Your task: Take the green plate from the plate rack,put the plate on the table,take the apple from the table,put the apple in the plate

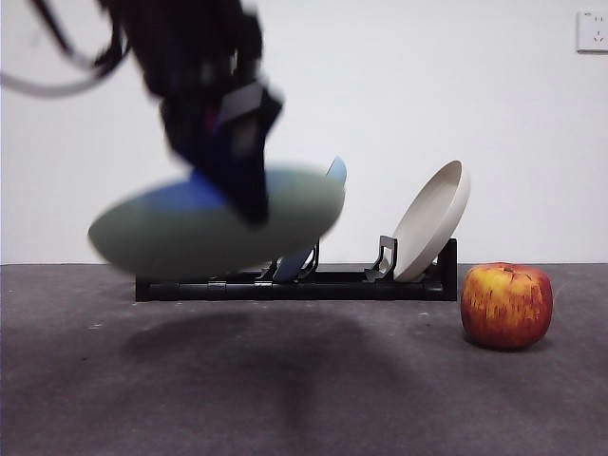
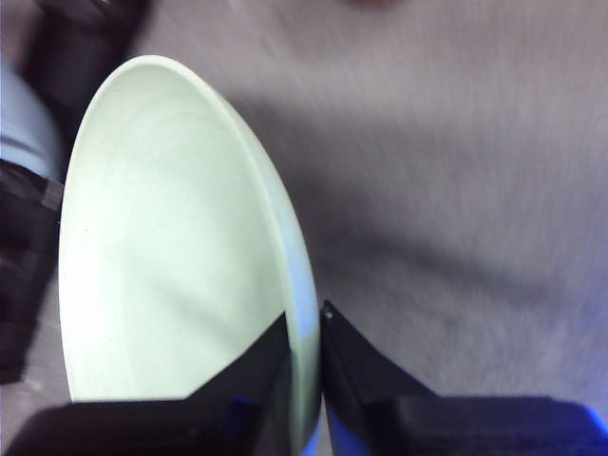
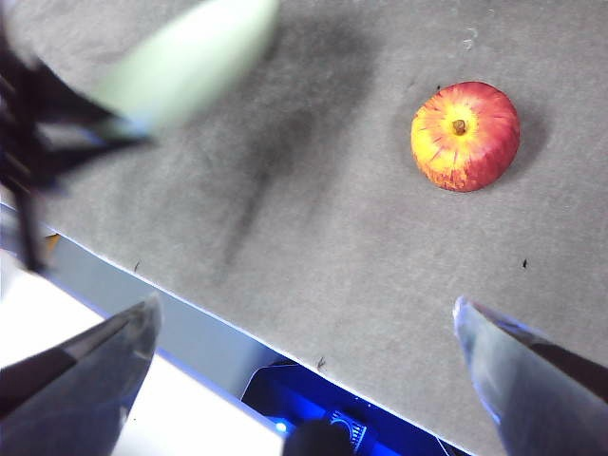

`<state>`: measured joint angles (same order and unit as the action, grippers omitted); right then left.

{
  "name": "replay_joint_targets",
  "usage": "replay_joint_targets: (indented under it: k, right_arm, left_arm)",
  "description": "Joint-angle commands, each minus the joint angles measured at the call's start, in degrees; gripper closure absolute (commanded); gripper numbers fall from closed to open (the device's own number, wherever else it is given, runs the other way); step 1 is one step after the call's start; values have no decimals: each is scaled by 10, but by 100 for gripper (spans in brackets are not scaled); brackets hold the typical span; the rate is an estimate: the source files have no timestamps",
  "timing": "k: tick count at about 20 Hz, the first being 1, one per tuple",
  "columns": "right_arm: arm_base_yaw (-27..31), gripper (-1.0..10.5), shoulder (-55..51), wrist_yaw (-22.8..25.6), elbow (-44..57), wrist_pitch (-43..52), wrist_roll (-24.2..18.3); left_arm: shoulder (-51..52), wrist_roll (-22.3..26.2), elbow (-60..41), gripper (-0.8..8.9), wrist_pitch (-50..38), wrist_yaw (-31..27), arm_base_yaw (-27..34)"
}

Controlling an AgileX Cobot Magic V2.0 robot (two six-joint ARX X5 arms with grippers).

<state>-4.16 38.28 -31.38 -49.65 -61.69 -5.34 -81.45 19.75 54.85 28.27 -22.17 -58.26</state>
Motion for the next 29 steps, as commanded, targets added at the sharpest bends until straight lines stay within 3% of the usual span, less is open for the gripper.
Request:
replay_joint_targets:
  k: [1, 6, 13, 14, 17, 18, 24, 29]
  right_arm:
    - [-2, 227, 0, -1, -1, 3, 3]
    - [-2, 227, 0, 0, -1, 3, 3]
    - [-2, 227, 0, 0, -1, 3, 3]
    - [-2, 227, 0, 0, -1, 3, 3]
    - [-2, 227, 0, 0, -1, 3, 3]
    - [-2, 227, 0, 0, -1, 3, 3]
    - [-2, 227, 1, 0, -1, 3, 4]
    - [-2, 226, 21, 2, -1, 23, 3]
  left_arm:
    - [-11, 17, -47, 819, -49, -18, -10]
    - [-54, 45, -99, 819, -166, -35, -37]
    - [-135, 22, -100, 811, -190, -25, -43]
    - [-134, 10, -100, 792, -190, -15, -43]
    - [-134, -7, -99, 541, -186, 2, -43]
    - [-134, -7, -99, 521, -186, 3, -43]
    - [-112, -8, -97, 521, -192, -1, -43]
    - [-21, -57, -97, 521, -186, -2, -43]
